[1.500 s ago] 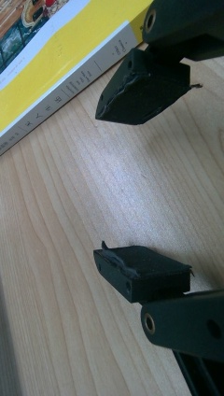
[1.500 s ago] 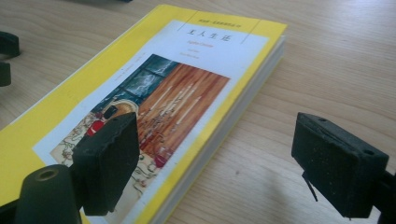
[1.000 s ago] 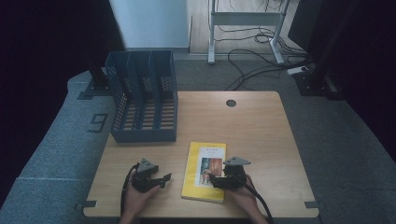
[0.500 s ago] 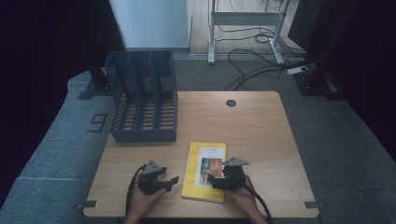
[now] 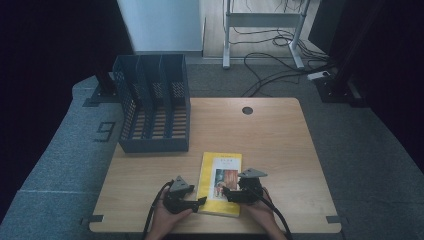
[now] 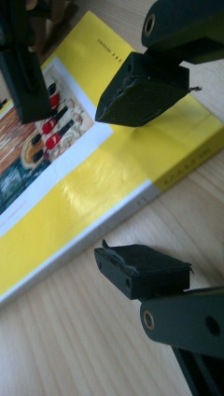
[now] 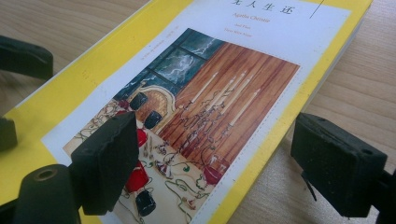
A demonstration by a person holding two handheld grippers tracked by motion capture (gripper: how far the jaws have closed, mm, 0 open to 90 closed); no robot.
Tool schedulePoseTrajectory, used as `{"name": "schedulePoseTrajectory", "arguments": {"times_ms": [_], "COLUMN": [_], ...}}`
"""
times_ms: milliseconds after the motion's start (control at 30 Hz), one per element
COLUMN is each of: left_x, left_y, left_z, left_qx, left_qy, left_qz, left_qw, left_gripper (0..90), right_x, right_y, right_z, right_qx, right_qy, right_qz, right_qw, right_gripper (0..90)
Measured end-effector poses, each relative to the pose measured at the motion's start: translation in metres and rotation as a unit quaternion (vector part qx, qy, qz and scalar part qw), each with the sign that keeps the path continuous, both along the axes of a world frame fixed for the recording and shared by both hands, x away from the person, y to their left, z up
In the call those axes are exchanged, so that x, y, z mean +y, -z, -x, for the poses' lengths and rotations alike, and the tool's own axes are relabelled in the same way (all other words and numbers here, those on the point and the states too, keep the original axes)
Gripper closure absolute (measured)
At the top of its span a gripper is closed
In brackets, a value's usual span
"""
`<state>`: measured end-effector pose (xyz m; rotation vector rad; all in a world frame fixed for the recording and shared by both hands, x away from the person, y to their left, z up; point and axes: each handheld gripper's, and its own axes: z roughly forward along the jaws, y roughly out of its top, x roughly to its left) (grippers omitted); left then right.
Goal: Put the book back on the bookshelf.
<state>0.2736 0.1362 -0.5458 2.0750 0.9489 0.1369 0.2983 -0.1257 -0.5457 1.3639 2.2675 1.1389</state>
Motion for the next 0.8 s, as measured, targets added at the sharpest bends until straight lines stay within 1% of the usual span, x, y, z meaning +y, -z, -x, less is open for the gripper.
{"name": "schedulePoseTrajectory", "arguments": {"times_ms": [33,100,267,433,800], "left_x": [0.0000,-0.0034,-0.0035,-0.0054,-0.0053], "left_y": [0.0000,0.0006,0.0004,0.0002,0.0004], "left_z": [0.0000,0.0007,0.0010,0.0028,0.0030], "left_qx": [0.000,0.002,0.004,0.003,0.004], "left_qy": [0.000,0.008,0.008,0.003,0.002], "left_qz": [0.000,0.002,0.001,-0.003,-0.002], "left_qw": [1.0000,1.0000,1.0000,1.0000,1.0000], "left_gripper": [30.0,30.8,31.5,30.7,30.7], "right_x": [0.0002,0.0002,0.0001,0.0008,0.0022], "right_y": [-0.0001,-0.0001,-0.0005,-0.0008,-0.0018], "right_z": [0.0000,-0.0001,-0.0003,-0.0001,0.0004], "right_qx": [0.000,0.000,0.001,-0.001,-0.004], "right_qy": [0.001,0.000,-0.002,-0.002,0.000], "right_qz": [0.000,0.000,0.002,0.004,0.008], "right_qw": [1.0000,1.0000,1.0000,1.0000,1.0000], "right_gripper": [15.1,15.1,15.5,16.0,16.9]}}
